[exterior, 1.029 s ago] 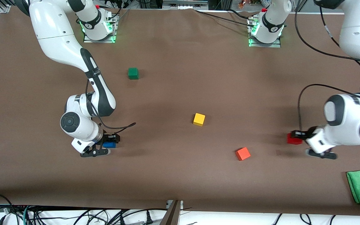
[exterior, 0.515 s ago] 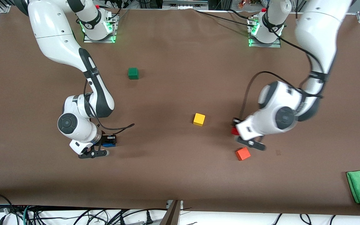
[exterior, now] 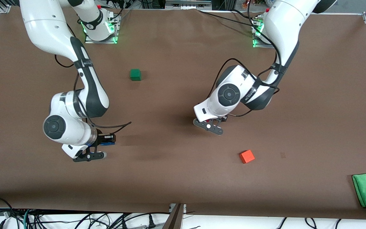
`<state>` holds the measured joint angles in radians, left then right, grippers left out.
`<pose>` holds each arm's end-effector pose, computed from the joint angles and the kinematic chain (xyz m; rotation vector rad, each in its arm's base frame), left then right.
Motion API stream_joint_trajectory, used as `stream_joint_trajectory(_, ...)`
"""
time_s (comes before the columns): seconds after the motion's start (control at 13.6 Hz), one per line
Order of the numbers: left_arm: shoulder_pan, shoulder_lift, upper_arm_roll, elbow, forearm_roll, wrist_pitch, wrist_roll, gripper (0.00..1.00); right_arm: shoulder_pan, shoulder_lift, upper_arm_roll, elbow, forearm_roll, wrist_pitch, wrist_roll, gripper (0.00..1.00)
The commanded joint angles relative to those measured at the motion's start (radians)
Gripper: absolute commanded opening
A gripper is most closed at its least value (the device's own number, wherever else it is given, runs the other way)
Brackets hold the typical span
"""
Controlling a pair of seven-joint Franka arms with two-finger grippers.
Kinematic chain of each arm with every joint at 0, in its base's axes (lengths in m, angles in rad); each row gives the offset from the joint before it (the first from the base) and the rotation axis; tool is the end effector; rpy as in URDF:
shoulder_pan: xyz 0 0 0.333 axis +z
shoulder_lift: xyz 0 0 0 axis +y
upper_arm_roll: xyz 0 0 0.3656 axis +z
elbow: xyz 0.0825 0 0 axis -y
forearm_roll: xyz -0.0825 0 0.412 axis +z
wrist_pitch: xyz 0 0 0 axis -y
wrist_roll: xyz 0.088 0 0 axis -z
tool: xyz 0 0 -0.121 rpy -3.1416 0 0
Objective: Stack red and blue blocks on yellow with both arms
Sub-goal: 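Carry the red cube with the left gripper over the yellow cube, then lower the red cube onto yellow and open the left gripper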
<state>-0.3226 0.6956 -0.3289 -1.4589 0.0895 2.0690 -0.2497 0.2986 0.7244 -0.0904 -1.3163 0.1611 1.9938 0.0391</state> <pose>0.6397 -0.4207 0.2950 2.9845 -0.5742 -0.1549 0.7680 0.1917 0.3159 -3.0559 -0.1851 0.0824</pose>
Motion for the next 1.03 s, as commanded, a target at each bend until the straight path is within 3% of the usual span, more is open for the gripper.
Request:
stream_joint_trajectory(0.0,-0.033,0.028,0.013,0.038,0.062,0.002,-0.034,0.13,0.036,-0.01,0.008,0.07,0.021,-0.067,0.098,0.19)
stream_joint_trajectory(0.29,-0.055,0.042,0.013,0.037,0.111,0.002,-0.051,0.13,0.057,0.023,0.032,0.156,0.029,-0.041,0.201,0.2)
stream_joint_trajectory(0.74,-0.061,0.064,0.013,0.034,0.111,0.002,-0.08,0.15,0.059,0.029,0.072,0.161,0.029,-0.009,0.303,0.2)
stream_joint_trajectory(0.81,-0.061,0.064,0.013,0.037,0.11,0.002,-0.094,0.45,0.063,0.029,0.074,0.161,0.029,-0.009,0.311,0.2)
stream_joint_trajectory(0.88,-0.059,0.062,0.013,0.04,0.105,0.0,-0.1,0.99,0.07,0.029,0.072,0.161,0.029,-0.009,0.312,0.2)
stream_joint_trajectory(0.96,-0.058,0.061,0.013,0.06,0.102,-0.001,-0.111,1.0,0.074,0.029,0.072,0.161,0.029,-0.009,0.333,0.2)
